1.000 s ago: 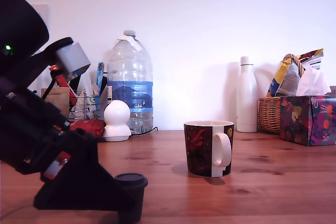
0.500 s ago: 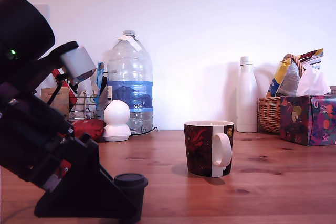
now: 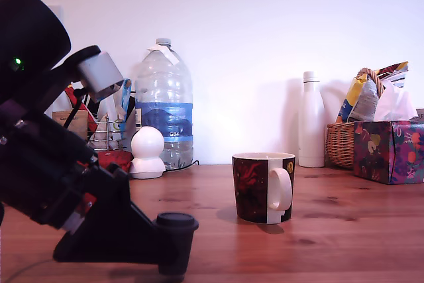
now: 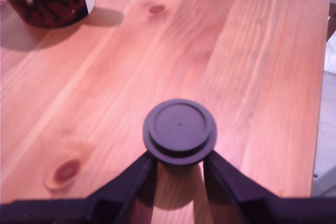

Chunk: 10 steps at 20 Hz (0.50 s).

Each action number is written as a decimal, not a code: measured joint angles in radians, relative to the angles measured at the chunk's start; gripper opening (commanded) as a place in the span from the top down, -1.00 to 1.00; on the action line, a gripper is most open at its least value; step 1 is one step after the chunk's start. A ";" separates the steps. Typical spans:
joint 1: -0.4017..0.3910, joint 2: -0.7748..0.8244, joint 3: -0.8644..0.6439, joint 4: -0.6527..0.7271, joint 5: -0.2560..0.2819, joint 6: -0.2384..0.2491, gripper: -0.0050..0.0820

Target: Pick up the coffee capsules from the table one by one and drop them inside the nearest coffee cup

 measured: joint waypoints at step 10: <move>0.006 0.000 0.011 0.264 0.010 -0.082 0.56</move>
